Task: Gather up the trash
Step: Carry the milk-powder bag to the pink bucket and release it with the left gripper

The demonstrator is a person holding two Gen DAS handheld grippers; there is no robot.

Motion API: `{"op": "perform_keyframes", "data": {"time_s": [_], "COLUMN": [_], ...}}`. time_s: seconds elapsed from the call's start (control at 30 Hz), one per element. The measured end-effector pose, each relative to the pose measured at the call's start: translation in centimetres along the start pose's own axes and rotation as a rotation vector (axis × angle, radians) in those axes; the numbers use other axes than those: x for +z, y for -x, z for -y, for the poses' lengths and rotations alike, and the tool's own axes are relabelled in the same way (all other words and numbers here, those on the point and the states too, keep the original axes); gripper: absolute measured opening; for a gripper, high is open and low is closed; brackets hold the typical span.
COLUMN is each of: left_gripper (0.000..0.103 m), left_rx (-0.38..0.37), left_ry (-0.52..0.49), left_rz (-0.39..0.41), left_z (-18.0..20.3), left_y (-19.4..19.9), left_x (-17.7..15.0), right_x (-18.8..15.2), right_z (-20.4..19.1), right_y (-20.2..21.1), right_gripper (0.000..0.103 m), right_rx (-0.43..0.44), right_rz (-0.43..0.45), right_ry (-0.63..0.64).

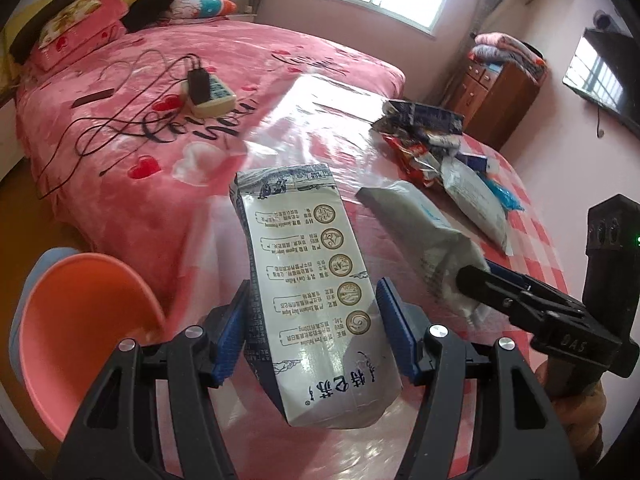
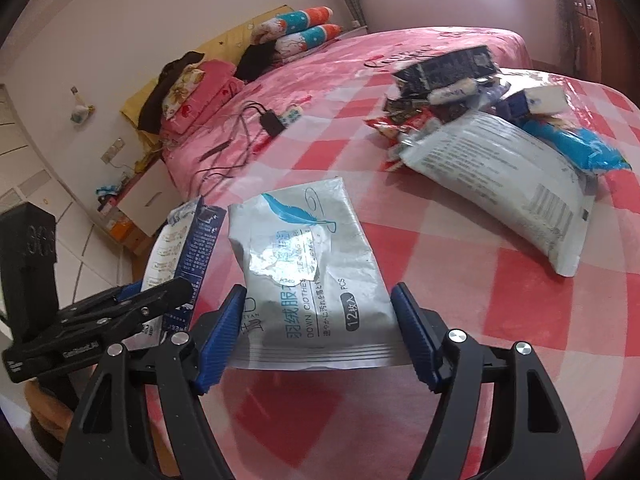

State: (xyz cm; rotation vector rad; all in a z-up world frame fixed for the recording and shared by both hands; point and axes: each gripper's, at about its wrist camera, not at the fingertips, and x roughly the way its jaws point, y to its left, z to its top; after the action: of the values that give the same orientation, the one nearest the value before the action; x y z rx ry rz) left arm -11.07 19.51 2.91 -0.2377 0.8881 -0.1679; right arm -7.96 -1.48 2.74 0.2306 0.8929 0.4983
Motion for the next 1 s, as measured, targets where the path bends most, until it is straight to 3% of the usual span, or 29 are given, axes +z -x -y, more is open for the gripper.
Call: {"op": "perform_keyframes", "data": {"time_s": [0.13,0.4,0.67,0.73,0.77,0.87,1.0], "left_gripper": [0.063,0.063,0.063,0.068,0.073,0.076,0.077], "left_rx": [0.023,0.152,0.268,0.286,0.302,0.351,0.375], "left_ry": [0.039,0.150,0.257,0.278,0.299,0.332,0.349], "left_rz": [0.019,0.043,-0.001,-0.026,-0.051,-0.088,-0.070], "left_z": [-2.3,-9.8,-16.6,-17.8,-18.8,-20.3,-21.4], "left_y": [1.5,4.3,3.7,3.0,2.4,1.8,2.3], "left_x": [-0.3,-2.0,-5.0,-5.6,-6.1,-7.1,-7.7], "right_x": [0.4,1.0,1.0,0.6,0.4,-0.1,-0.1], "right_z": [-2.8,-10.3,-17.1,-18.2,-18.3,-17.2,-15.0], "right_y": [-0.6,-4.0,-8.5,-10.1,-10.8,-11.3,-9.4], "right_gripper": [0.073,0.073,0.076,0.080,0.084,0.085,0.085], "right_rx": [0.058,0.151,0.218,0.249,0.258,0.290,0.282], "right_rz": [-0.014,-0.076,-0.141,-0.163,-0.174,-0.197,-0.147], "right_ry": [0.029,0.164,0.277,0.286,0.281,0.211,0.152]}}
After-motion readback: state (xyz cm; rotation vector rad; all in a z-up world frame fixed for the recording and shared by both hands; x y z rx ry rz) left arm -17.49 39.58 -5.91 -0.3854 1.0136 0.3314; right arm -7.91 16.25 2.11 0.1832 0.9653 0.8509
